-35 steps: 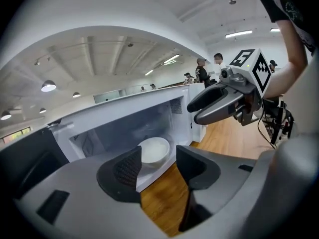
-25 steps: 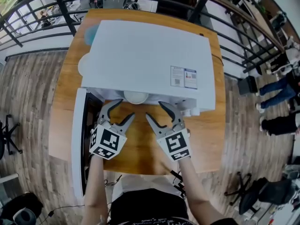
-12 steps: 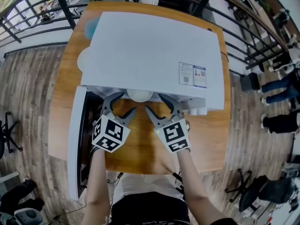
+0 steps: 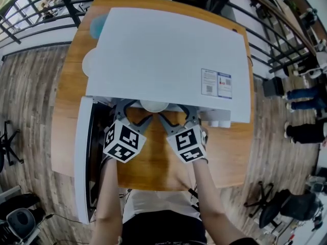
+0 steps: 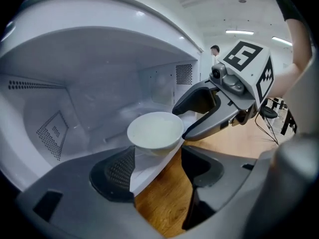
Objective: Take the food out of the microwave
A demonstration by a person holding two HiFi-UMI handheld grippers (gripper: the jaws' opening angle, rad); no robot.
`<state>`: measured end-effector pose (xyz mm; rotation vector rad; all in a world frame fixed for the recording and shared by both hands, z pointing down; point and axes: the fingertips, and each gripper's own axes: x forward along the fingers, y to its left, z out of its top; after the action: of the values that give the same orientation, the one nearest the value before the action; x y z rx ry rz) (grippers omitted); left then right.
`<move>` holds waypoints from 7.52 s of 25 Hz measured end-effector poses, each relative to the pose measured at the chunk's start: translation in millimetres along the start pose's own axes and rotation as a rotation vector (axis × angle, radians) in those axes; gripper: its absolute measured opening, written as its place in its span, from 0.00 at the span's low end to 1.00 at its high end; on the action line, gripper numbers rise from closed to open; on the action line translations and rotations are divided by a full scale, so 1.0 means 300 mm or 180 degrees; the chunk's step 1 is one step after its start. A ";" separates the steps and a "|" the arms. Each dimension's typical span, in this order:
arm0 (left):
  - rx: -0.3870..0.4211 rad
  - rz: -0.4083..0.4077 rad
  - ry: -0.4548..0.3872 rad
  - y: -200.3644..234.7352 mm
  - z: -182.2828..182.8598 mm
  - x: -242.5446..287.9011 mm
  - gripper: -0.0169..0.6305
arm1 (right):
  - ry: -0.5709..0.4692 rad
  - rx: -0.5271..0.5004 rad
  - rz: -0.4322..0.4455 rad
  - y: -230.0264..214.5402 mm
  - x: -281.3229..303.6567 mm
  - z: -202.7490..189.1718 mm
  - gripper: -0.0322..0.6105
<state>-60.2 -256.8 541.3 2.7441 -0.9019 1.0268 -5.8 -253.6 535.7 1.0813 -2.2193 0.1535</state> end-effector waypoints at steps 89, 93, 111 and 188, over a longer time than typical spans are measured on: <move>-0.0093 0.0423 0.0044 -0.443 -0.046 -0.214 0.49 | 0.0020 -0.0313 0.0043 0.258 -0.368 -0.184 0.47; -0.0132 0.0393 0.0076 -0.487 -0.087 -0.200 0.50 | 0.0118 -0.0310 0.0095 0.285 -0.360 -0.249 0.47; -0.0251 0.0250 0.0258 -0.602 -0.229 -0.116 0.49 | 0.0458 -0.0303 0.0204 0.343 -0.325 -0.438 0.47; -0.1169 0.1126 -0.1953 -0.420 0.438 -0.728 0.07 | -0.1638 0.0882 -0.0463 -0.055 -1.065 0.125 0.11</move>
<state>-46.6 -78.6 320.3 2.6406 -1.5114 -0.0145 129.2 -66.8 310.5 1.5715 -2.6100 0.1328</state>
